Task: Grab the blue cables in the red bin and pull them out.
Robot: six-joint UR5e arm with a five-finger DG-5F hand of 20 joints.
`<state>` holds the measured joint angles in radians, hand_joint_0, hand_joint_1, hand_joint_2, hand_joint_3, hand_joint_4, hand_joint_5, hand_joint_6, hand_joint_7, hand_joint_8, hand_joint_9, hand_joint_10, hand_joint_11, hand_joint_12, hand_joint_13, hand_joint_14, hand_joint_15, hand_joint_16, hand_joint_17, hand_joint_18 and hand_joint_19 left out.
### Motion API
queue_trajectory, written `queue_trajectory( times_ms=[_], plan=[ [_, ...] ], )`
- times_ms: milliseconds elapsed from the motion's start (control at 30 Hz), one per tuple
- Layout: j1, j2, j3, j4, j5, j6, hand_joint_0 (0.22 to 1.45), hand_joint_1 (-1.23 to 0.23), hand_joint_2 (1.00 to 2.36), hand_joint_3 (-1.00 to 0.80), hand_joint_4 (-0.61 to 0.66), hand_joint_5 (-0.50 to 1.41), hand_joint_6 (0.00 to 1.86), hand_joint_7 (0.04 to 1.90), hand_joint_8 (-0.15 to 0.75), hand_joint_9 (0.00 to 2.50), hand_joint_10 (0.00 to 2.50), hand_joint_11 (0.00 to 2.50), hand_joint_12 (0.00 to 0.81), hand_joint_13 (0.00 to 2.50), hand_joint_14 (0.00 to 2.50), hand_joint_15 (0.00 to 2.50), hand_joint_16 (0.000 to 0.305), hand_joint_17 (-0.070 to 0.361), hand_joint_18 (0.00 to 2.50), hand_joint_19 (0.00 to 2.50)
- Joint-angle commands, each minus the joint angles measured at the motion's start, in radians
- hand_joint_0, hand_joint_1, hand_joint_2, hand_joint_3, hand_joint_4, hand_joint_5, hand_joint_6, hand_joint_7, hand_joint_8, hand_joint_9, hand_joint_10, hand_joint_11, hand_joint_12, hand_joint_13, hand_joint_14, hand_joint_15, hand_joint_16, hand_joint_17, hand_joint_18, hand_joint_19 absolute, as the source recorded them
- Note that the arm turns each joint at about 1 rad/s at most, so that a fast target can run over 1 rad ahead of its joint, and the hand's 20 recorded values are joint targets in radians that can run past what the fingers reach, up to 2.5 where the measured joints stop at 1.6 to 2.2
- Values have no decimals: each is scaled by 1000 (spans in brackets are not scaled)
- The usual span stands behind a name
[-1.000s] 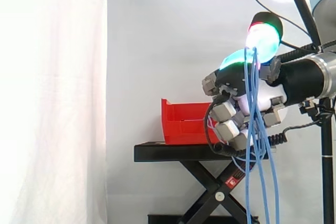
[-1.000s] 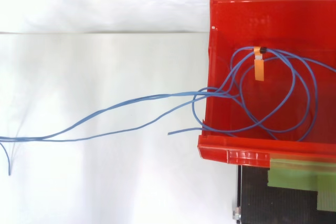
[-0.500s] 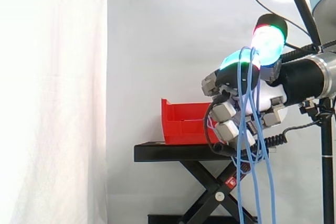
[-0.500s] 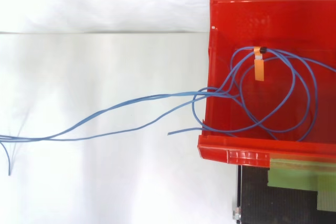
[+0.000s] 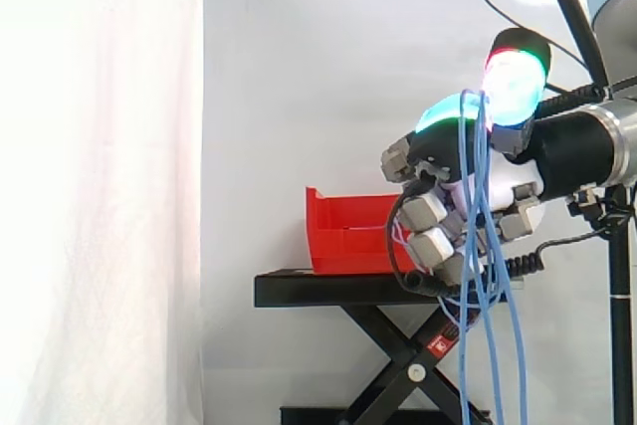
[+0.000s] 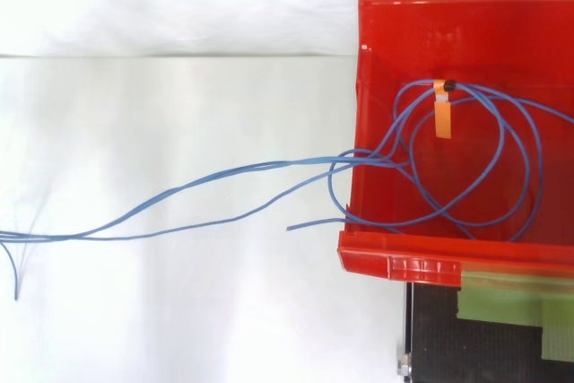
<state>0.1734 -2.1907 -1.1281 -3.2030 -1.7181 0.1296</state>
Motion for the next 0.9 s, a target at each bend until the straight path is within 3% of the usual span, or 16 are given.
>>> queue_trajectory(
  times_ms=[0, 133, 400, 533, 767, 867],
  plan=[
    [0, 0, 1, 0, 0, 0, 842, -962, 1000, -1000, 187, 530, 937, 430, 255, 705, 19, 659, 348, 735, 21, 585, 46, 104, 682, 750],
    [0, 0, -1, 0, 2, 0, 803, -895, 1000, -1000, 190, 561, 868, 439, 261, 718, 17, 675, 355, 741, 19, 580, 47, 106, 689, 755],
    [5, 0, -1, 0, 3, 0, 757, -799, 1000, -1000, 191, 714, 323, 643, 270, 730, 17, 654, 364, 748, 19, 589, 49, 110, 701, 757],
    [6, 0, 1, 0, 5, 0, 754, -793, 1000, -1000, 198, 746, 184, 699, 272, 735, 18, 646, 366, 749, 20, 583, 49, 110, 706, 765],
    [9, 0, 1, 0, 5, 0, 767, -821, 1000, -1000, 196, 777, 111, 743, 269, 731, 19, 639, 363, 747, 21, 576, 48, 109, 703, 760],
    [9, 0, 1, 0, 5, 0, 774, -831, 1000, -1000, 193, 783, 186, 728, 268, 735, 16, 634, 362, 744, 21, 586, 48, 108, 702, 769]
  ],
)
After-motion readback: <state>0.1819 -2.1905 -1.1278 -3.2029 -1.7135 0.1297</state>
